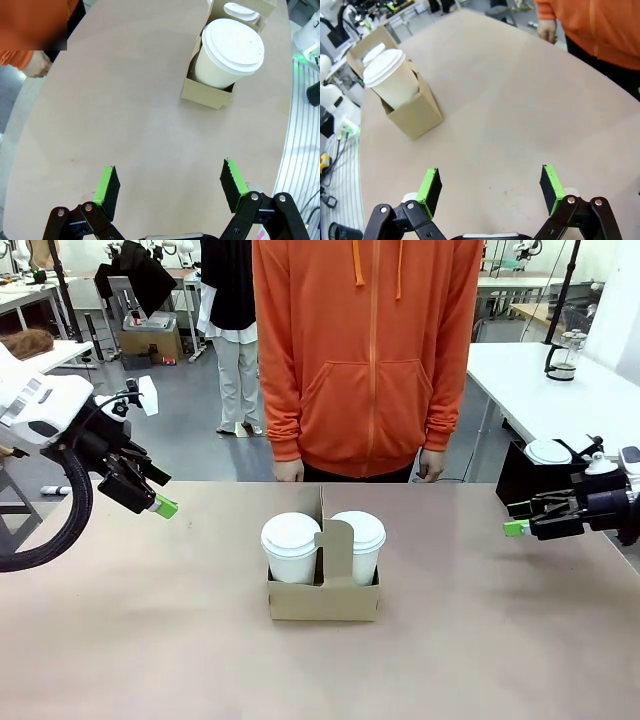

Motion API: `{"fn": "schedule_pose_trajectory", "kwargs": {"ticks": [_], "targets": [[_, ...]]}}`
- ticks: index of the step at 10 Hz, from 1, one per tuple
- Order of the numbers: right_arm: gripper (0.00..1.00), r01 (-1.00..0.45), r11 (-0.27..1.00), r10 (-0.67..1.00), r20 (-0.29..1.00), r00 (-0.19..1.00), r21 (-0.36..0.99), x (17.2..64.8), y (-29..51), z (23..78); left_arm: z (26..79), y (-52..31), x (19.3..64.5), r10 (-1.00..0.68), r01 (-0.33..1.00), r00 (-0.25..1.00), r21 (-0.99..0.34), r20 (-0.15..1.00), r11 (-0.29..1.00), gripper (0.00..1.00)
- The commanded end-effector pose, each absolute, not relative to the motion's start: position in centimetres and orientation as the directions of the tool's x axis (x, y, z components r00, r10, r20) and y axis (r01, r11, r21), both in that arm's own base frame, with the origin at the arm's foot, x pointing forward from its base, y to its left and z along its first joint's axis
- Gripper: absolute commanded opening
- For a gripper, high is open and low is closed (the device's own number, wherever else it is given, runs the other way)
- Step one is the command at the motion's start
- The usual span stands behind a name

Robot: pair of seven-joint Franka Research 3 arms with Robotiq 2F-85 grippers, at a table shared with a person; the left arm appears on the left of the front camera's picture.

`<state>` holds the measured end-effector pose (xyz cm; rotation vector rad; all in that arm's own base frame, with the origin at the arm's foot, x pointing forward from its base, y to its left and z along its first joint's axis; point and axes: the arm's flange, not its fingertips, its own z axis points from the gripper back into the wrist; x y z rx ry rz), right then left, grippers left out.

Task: Pour a drink into a cup and package it in a carrier.
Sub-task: Insert the held 600 ml Paper Cup into the Cup Carrier.

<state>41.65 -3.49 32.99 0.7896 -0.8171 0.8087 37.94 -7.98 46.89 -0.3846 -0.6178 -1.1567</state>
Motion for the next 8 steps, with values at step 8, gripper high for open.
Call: {"fn": "schedule_pose_trajectory", "kwargs": {"ticks": [8], "targets": [[1.00, -0.848, 0.452, 0.298, 0.849, 0.437, 0.278, 41.62, -3.48, 33.06, 46.95, -8.14, 38.01, -0.715, 0.929, 0.271, 0.019, 0.644, 0.370, 1.00]]}}
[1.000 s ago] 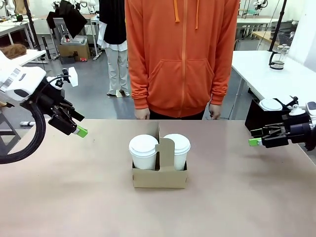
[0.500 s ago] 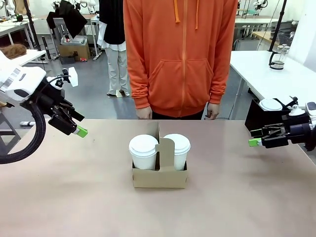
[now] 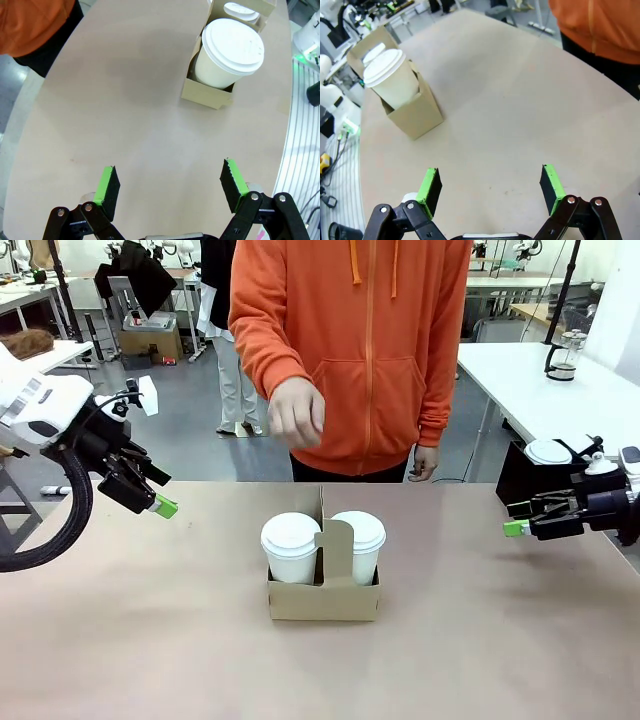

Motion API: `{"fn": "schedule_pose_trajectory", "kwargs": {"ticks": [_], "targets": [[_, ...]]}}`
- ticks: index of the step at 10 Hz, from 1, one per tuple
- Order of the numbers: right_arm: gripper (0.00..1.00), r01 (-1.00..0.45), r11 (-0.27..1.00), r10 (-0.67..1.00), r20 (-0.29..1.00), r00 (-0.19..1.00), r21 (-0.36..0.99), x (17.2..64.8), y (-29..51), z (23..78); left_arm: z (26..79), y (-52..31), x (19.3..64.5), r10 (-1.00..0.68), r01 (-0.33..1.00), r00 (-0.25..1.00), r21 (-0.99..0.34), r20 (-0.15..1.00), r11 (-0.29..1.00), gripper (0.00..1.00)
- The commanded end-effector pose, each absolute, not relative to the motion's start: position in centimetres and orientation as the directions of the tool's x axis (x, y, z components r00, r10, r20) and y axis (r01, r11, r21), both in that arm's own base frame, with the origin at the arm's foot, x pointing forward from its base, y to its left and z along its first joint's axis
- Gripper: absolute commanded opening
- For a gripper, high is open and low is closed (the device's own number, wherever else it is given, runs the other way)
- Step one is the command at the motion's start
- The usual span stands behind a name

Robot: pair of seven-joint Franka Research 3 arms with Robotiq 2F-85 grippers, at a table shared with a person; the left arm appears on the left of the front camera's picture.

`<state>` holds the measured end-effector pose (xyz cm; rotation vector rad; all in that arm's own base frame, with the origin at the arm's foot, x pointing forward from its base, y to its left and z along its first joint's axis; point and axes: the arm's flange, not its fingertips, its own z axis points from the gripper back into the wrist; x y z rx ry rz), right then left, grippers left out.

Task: Pour a drink into a cup and package it in a carrier.
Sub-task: Insert the held 600 ml Paper Cup into the Cup Carrier.

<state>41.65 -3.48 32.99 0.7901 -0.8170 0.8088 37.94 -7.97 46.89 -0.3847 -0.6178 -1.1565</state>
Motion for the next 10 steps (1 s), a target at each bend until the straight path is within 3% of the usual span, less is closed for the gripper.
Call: {"fn": "schedule_pose_trajectory", "kwargs": {"ticks": [1, 10], "targets": [[1.00, -0.848, 0.452, 0.298, 0.849, 0.437, 0.278, 41.62, -3.48, 33.06, 46.95, -8.14, 38.01, -0.715, 0.929, 0.271, 0.019, 0.644, 0.370, 1.00], [1.00, -0.848, 0.452, 0.298, 0.849, 0.437, 0.278, 41.62, -3.48, 33.06, 46.95, -8.14, 38.01, -0.715, 0.929, 0.271, 0.019, 0.644, 0.370, 1.00]]}}
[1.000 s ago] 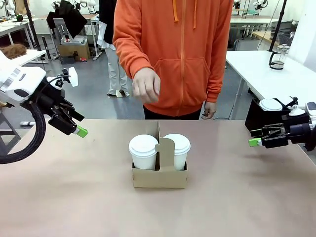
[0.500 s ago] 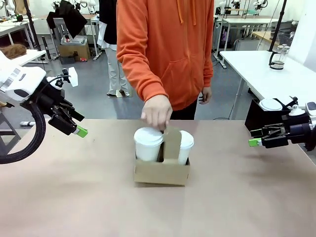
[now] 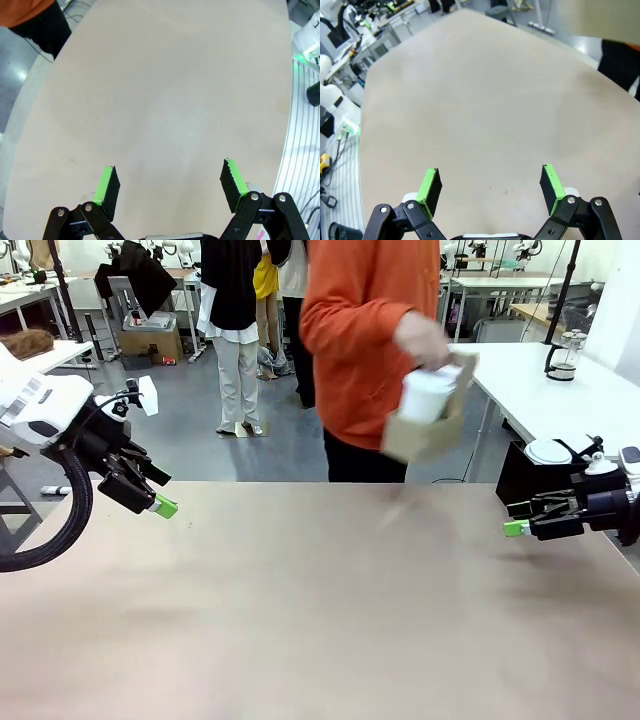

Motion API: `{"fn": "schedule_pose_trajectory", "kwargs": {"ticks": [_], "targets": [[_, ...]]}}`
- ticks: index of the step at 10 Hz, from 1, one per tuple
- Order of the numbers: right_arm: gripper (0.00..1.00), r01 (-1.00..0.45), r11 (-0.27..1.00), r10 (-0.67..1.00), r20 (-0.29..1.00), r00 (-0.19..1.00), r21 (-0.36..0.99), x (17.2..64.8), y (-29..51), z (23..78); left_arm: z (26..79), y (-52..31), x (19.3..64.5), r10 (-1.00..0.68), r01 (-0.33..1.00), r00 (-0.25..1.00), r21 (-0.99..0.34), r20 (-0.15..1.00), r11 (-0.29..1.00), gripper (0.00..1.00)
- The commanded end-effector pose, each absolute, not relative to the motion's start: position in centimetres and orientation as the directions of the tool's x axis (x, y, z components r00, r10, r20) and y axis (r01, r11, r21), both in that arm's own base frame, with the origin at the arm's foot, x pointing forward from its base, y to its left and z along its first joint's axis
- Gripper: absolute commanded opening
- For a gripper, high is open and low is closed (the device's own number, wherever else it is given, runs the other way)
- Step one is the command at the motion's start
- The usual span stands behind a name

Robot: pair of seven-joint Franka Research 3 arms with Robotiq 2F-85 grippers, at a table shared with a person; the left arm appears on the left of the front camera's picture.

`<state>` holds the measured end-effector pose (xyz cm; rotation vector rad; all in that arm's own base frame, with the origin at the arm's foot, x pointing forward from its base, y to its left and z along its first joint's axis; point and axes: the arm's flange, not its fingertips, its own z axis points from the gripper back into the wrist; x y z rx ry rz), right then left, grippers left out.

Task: Pour a drink into a cup and package it in a carrier.
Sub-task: Insert the held 600 ml Paper Cup into the Cup Carrier.

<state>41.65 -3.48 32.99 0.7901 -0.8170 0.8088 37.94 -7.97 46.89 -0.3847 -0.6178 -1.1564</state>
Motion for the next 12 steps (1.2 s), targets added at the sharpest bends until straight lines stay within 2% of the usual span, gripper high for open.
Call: {"fn": "schedule_pose_trajectory", "kwargs": {"ticks": [1, 12], "targets": [[1.00, -0.848, 0.452, 0.298, 0.849, 0.437, 0.278, 41.62, -3.48, 33.06, 46.95, -8.14, 38.01, -0.715, 0.929, 0.271, 0.019, 0.644, 0.370, 1.00], [1.00, -0.848, 0.452, 0.298, 0.849, 0.437, 0.278, 41.62, -3.48, 33.06, 46.95, -8.14, 38.01, -0.715, 0.929, 0.271, 0.019, 0.644, 0.370, 1.00]]}}
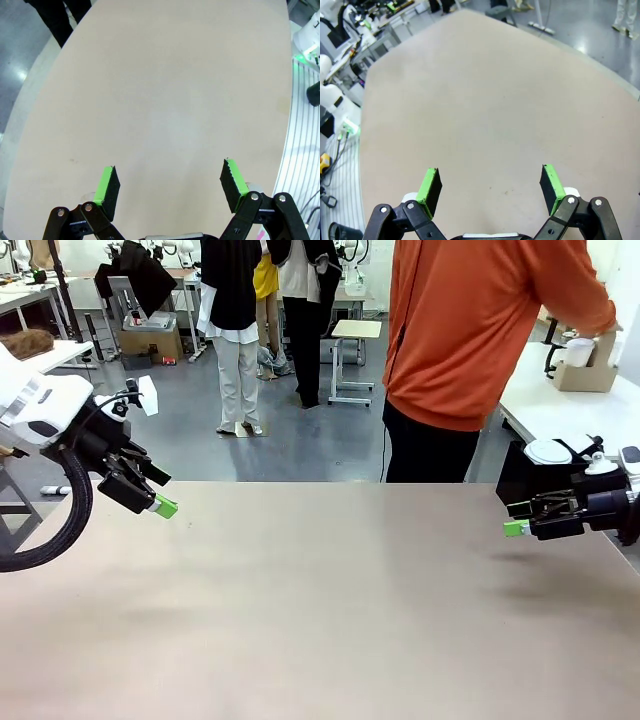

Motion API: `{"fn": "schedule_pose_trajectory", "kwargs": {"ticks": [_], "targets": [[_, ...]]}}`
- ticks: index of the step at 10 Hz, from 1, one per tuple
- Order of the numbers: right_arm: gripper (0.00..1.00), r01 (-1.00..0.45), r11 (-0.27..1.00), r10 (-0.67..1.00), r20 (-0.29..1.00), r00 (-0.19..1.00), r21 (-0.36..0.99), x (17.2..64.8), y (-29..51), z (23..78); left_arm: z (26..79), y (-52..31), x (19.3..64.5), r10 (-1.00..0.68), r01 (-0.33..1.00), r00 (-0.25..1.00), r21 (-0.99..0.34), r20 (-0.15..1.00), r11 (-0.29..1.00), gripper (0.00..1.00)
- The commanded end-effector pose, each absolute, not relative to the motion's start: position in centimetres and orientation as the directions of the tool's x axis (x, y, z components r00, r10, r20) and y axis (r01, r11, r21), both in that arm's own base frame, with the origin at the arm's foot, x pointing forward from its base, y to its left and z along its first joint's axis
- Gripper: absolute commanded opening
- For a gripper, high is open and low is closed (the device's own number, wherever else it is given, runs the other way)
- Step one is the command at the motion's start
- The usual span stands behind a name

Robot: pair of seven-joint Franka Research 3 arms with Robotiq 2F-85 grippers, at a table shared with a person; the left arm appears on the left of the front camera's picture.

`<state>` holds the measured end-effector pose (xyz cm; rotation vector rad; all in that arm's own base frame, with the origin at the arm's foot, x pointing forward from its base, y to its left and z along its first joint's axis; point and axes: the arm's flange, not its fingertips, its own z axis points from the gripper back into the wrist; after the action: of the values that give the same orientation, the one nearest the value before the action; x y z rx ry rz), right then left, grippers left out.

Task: Pour a drink into a cup and package it in a carrier.
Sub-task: Insert the held 600 ml Paper Cup into the Cup Carrier.

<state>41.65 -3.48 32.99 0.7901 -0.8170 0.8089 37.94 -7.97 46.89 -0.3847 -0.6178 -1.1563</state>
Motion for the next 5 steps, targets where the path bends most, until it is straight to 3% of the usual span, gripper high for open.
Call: {"fn": "schedule_pose_trajectory", "kwargs": {"ticks": [1, 5], "targets": [[1.00, -0.848, 0.452, 0.298, 0.849, 0.437, 0.278, 41.62, -3.48, 33.06, 46.95, -8.14, 38.01, -0.715, 0.929, 0.271, 0.019, 0.644, 0.370, 1.00], [1.00, -0.848, 0.452, 0.298, 0.849, 0.437, 0.278, 41.62, -3.48, 33.06, 46.95, -8.14, 38.01, -0.715, 0.929, 0.271, 0.019, 0.644, 0.370, 1.00]]}}
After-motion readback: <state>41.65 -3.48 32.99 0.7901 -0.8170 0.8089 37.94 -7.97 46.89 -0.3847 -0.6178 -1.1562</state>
